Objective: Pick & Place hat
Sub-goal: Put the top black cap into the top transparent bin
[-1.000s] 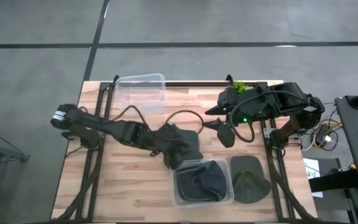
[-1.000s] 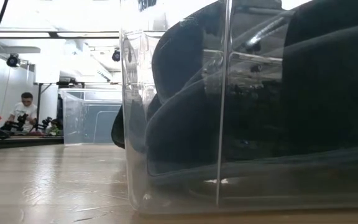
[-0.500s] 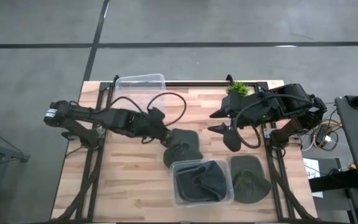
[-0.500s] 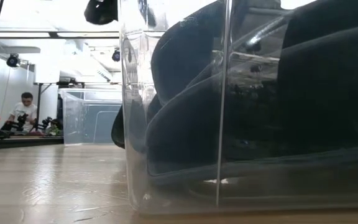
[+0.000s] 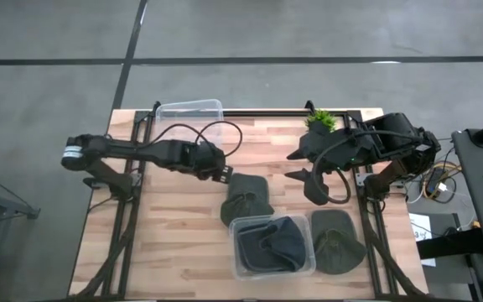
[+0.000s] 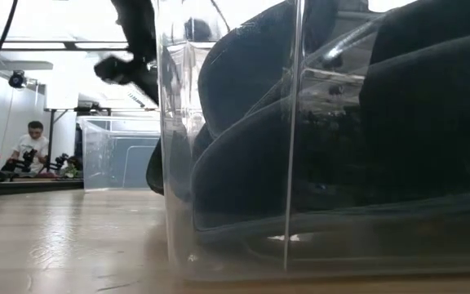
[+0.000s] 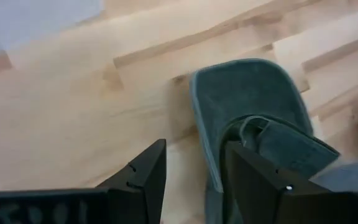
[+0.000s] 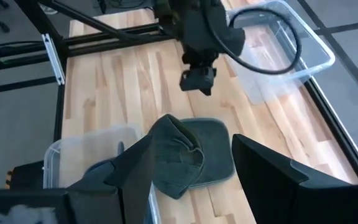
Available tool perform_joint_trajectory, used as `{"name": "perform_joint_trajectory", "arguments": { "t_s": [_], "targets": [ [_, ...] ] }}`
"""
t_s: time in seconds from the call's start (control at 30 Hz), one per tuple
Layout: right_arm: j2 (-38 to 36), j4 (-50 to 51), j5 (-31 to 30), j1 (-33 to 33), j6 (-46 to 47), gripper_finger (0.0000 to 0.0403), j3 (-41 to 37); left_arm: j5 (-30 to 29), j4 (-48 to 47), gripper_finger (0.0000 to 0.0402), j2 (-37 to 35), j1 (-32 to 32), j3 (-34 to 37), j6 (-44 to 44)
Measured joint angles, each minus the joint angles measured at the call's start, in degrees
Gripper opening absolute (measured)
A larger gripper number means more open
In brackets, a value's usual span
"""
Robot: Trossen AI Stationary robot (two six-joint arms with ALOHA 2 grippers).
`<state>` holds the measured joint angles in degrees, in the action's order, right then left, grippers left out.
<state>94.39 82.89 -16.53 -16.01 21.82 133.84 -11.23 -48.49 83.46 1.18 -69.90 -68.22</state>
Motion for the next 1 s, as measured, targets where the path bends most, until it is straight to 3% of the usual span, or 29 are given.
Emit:
{"name": "perform_joint_trajectory", "arguments": {
  "t_s": [0.43, 0.67, 0.8, 1.0],
  "targets": [
    [0.00, -0.46, -3.59, 0.15, 2.47, 0.0210, 0.00, 3.94, 24.85, 0.0158, 0.06, 2.85, 14.86, -0.87],
    [0.00, -0.76, -4.23, 0.15, 3.71, 0.0210, -0.02, 5.13, 29.20, 0.0158, 0.72, 3.08, 18.55, -1.32],
    [0.00, -0.83, -4.49, 0.15, 4.16, 0.0210, -0.02, 9.10, 34.04, 0.0158, 2.71, 3.12, 18.97, -0.96],
    [0.00, -0.88, -4.49, 0.15, 5.22, 0.0210, -0.02, 9.97, 34.59, 0.0158, 4.52, 3.27, 19.30, -2.85]
  ]
}}
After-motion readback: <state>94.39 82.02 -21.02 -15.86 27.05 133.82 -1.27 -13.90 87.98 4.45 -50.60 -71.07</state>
